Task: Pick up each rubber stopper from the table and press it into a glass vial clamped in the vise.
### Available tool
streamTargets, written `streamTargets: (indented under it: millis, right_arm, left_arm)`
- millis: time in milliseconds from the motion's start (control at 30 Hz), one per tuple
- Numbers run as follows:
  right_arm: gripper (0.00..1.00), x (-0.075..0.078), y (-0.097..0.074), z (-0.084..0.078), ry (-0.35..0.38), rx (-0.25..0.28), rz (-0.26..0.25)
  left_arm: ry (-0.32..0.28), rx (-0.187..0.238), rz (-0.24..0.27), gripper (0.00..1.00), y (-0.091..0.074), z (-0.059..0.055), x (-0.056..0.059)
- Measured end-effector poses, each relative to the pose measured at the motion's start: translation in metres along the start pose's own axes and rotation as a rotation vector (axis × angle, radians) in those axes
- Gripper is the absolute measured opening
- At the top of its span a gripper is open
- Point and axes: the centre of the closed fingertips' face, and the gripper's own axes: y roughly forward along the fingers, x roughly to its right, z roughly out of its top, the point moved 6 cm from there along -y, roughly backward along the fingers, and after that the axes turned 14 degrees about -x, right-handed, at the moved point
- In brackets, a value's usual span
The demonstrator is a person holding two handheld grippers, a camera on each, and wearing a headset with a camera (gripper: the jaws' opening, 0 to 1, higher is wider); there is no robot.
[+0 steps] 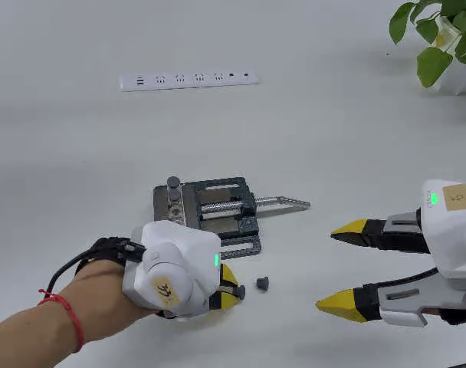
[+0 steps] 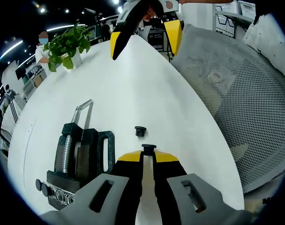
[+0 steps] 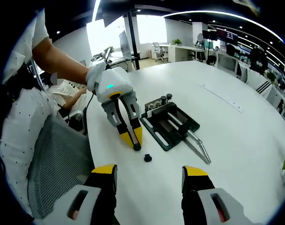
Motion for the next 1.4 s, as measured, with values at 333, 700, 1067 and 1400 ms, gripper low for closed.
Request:
streamTargets:
  millis: [333, 700, 1067, 1400]
  right_arm:
    - [0.51, -0.007, -0.006, 0.032, -0.093, 0.061, 0.026]
    - [0.38, -0.023, -0.014, 0.077, -0.235, 0.097, 0.126]
    - [0.17, -0.042, -0.011, 0.100, -0.367, 0.037, 0.235]
    - [0.13, -0.050, -0.009, 0.106, -0.423, 0.009, 0.266]
  left_arm:
    - [-0.208, 0.174, 0.048, 0.04, -0.043, 0.020, 0.001]
    - [-0.341, 0.323, 0.053, 0.04, -0.085, 0.033, 0.007]
    - [-0.351, 0.386, 0.073, 0.04, -0.112, 0.041, 0.018]
    - [-0.360, 0.415, 0.086, 0.04, -0.123, 0.045, 0.023]
